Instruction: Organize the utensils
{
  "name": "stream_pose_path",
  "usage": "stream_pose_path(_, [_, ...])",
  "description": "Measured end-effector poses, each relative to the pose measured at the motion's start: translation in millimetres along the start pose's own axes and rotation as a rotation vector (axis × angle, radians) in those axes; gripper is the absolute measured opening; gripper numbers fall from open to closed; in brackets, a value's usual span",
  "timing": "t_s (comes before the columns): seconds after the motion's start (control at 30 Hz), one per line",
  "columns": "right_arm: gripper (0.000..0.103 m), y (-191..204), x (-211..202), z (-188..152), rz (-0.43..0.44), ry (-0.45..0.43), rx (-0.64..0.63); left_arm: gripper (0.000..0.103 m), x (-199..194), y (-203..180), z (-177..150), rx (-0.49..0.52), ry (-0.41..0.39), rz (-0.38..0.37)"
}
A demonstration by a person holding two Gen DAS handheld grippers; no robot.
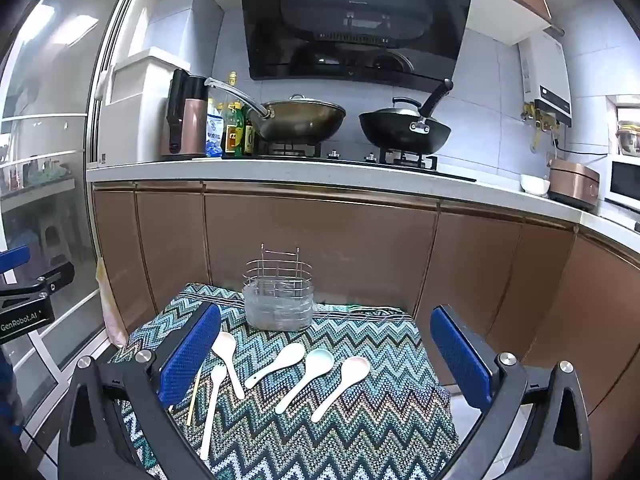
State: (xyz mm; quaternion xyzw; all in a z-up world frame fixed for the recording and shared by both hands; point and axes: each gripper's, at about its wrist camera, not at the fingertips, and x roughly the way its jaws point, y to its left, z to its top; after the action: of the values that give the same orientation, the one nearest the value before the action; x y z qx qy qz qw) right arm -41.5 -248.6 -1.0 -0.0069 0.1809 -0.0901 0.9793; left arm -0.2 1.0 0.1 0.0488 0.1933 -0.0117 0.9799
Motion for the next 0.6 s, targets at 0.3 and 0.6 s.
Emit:
stream_pose_path(0.3, [0.103, 6.1, 9.7, 0.6, 0.018, 0.019, 0.005, 0.088, 5.7, 0.0, 0.7, -0.013, 0.004, 0.034])
stream_pose_path(0.6, [0.103, 14.0, 18.1, -4.5, 0.027, 0.037, -0.005, 0.088, 10.8, 7.3, -0.9, -0.029, 0.029, 0.018])
